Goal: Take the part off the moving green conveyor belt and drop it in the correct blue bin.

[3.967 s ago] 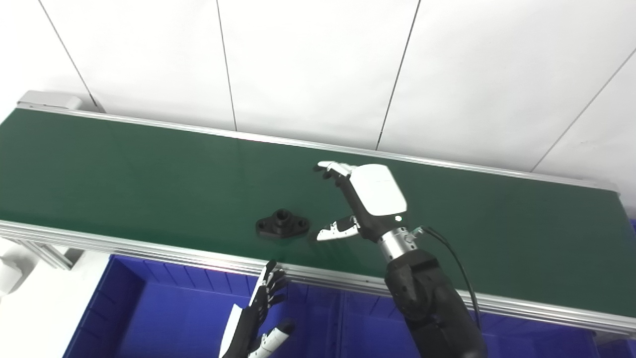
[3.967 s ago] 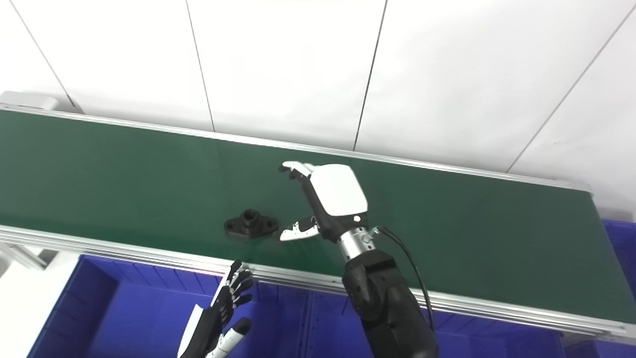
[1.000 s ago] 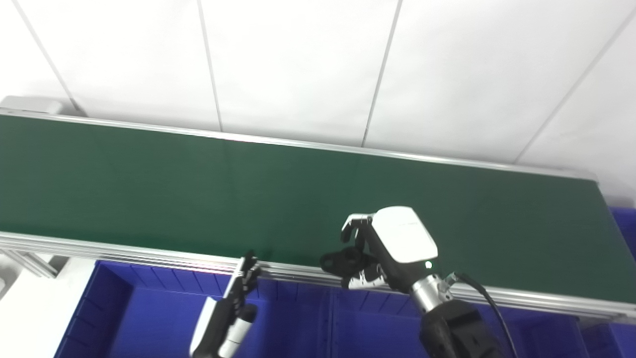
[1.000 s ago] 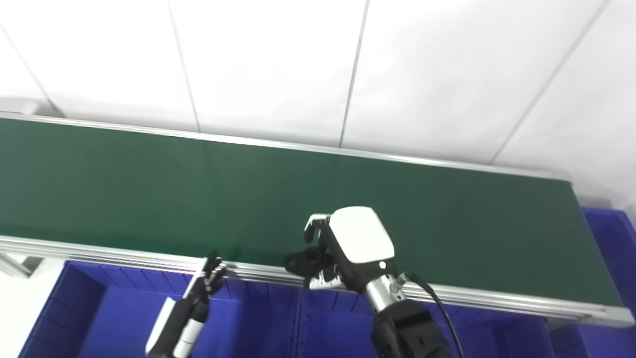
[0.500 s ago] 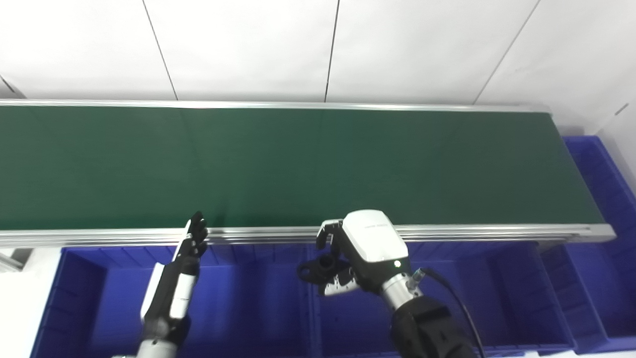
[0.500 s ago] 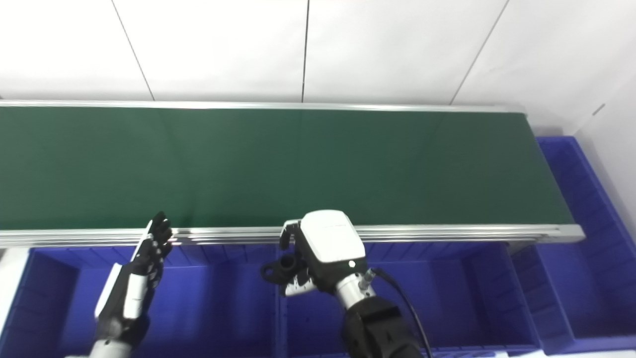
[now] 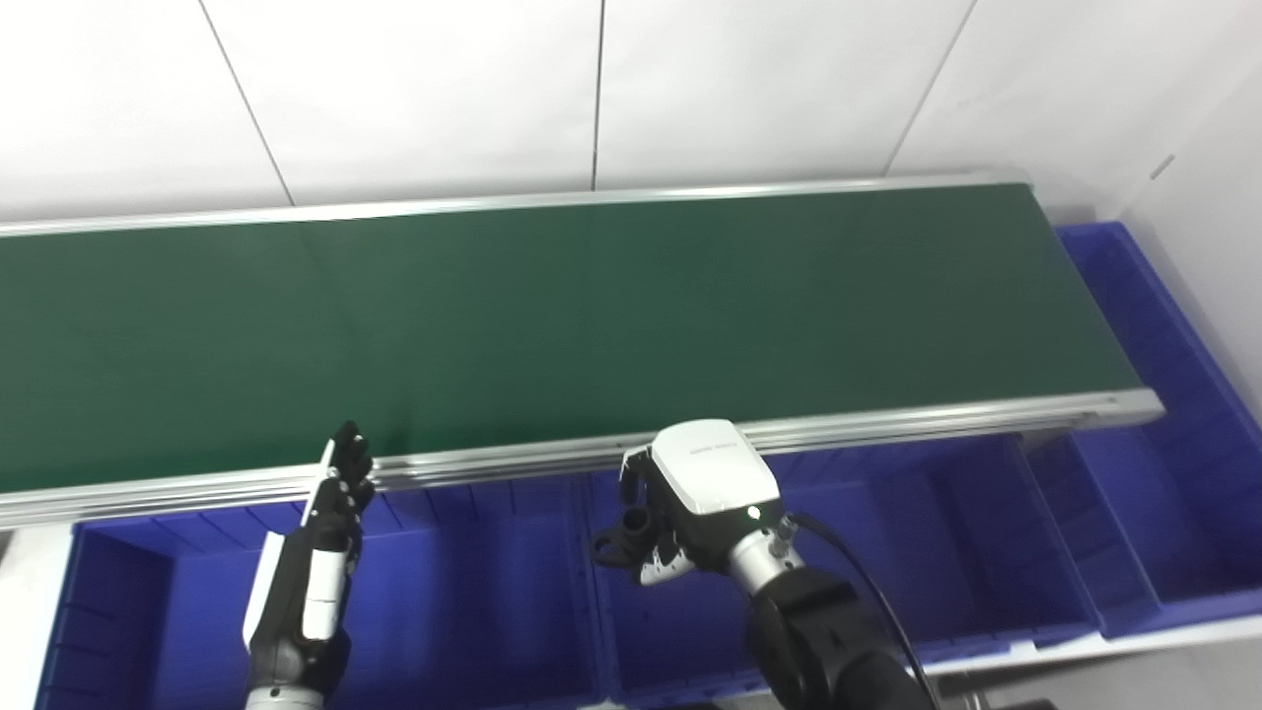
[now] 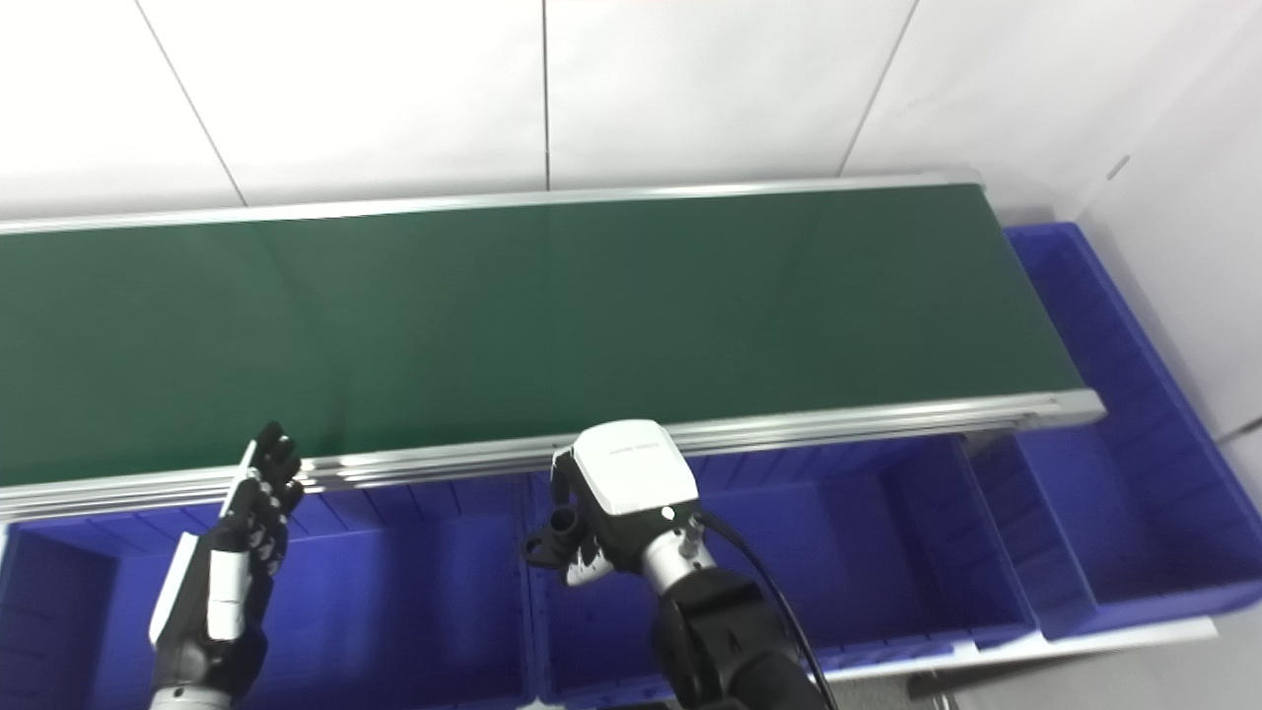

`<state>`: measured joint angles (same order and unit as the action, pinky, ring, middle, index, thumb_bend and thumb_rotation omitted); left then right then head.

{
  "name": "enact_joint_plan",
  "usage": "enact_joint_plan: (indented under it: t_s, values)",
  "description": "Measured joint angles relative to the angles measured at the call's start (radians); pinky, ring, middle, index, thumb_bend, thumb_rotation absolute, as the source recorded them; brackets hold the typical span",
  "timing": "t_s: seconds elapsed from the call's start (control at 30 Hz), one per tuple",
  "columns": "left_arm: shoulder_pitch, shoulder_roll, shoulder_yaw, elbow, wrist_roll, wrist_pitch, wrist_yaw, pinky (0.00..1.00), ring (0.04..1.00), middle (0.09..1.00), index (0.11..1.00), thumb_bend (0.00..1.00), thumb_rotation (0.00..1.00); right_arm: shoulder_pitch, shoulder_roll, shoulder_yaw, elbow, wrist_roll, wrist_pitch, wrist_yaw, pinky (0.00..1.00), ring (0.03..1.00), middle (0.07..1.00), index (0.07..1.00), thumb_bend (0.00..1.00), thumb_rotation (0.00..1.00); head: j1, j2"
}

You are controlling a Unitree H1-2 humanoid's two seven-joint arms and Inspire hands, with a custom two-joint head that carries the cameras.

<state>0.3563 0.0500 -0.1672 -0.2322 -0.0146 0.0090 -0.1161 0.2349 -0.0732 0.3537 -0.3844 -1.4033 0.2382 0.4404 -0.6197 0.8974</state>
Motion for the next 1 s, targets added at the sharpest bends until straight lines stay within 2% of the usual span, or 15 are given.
enact_joint_plan:
  t_s: [0.17, 0.3, 0.5, 0.63, 0.7, 0.77, 0.8, 0.83, 0.9, 0.93, 0.97, 1.0]
  values:
    - [0.001, 0.000, -0.002, -0.004, 0.000, 0.007, -0.001, 1.00, 0.995, 1.000, 1.000, 0.91, 1.00, 0.000, 0.037, -0.049, -0.001, -0.036, 0.050, 0.077, 0.21, 0.355, 0.456, 0.542, 0.51, 0.00, 0.011, 0.008]
    - [0.001, 0.000, -0.006, -0.022, 0.001, 0.015, 0.000, 1.00, 0.987, 1.000, 1.000, 0.92, 1.00, 0.001, 0.033, -0.073, 0.001, -0.026, 0.053, 0.078, 0.20, 0.350, 0.451, 0.544, 0.51, 0.00, 0.014, 0.012]
    - [0.001, 0.001, -0.008, -0.029, -0.001, 0.020, -0.006, 1.00, 0.989, 1.000, 1.000, 0.89, 1.00, 0.008, 0.020, -0.096, 0.048, -0.024, 0.057, 0.080, 0.21, 0.349, 0.453, 0.542, 0.51, 0.00, 0.009, 0.012]
    - [0.002, 0.001, -0.008, -0.029, -0.001, 0.020, -0.007, 1.00, 0.986, 1.000, 1.000, 0.91, 1.00, 0.007, 0.024, -0.103, 0.066, -0.054, 0.067, 0.145, 0.21, 0.352, 0.462, 0.539, 0.51, 0.00, 0.012, 0.014]
    - [0.002, 0.000, -0.008, -0.029, -0.001, 0.021, -0.008, 1.00, 0.988, 1.000, 1.000, 0.91, 0.99, 0.007, 0.026, -0.104, 0.075, -0.065, 0.068, 0.179, 0.19, 0.394, 0.501, 0.497, 0.52, 0.00, 0.017, 0.015]
    - [0.002, 0.001, -0.008, -0.029, -0.001, 0.025, -0.008, 0.99, 0.987, 1.000, 1.000, 0.91, 1.00, 0.006, 0.026, -0.103, 0.073, -0.070, 0.068, 0.210, 0.21, 0.332, 0.431, 0.510, 0.52, 0.01, 0.018, 0.015]
    - [0.002, 0.001, -0.009, -0.030, -0.001, 0.028, -0.008, 1.00, 0.991, 1.000, 1.000, 0.91, 1.00, 0.005, 0.024, -0.103, 0.071, -0.074, 0.068, 0.242, 0.25, 0.370, 0.467, 0.567, 0.77, 0.21, 0.018, 0.015]
    - [0.002, 0.001, -0.009, -0.030, -0.001, 0.029, -0.008, 1.00, 0.990, 1.000, 1.000, 0.91, 1.00, 0.003, 0.021, -0.101, 0.065, -0.082, 0.068, 0.280, 0.29, 0.406, 0.502, 0.616, 0.89, 0.32, 0.018, 0.015]
    - [0.002, 0.001, -0.009, -0.031, -0.001, 0.032, -0.009, 1.00, 0.988, 1.000, 1.000, 0.90, 0.99, -0.004, 0.007, -0.091, 0.050, -0.104, 0.067, 0.369, 0.39, 0.527, 0.609, 0.726, 0.98, 0.47, 0.018, 0.015]
    - [0.002, 0.000, -0.009, -0.031, -0.001, 0.033, -0.009, 0.99, 0.986, 1.000, 1.000, 0.90, 0.99, -0.007, -0.001, -0.087, 0.041, -0.109, 0.066, 0.408, 0.48, 0.623, 0.689, 0.764, 0.99, 0.52, 0.024, 0.014]
    - [0.002, 0.000, -0.009, -0.031, -0.001, 0.035, -0.009, 0.99, 0.986, 1.000, 1.000, 0.90, 1.00, -0.013, -0.010, -0.080, 0.032, -0.113, 0.064, 0.442, 0.54, 0.679, 0.736, 0.784, 1.00, 0.55, 0.026, 0.012]
    - [0.002, 0.000, -0.010, -0.031, -0.001, 0.036, -0.009, 0.99, 0.986, 1.000, 1.000, 0.90, 1.00, -0.019, -0.016, -0.076, 0.028, -0.114, 0.063, 0.470, 0.54, 0.685, 0.740, 0.786, 1.00, 0.55, 0.026, 0.012]
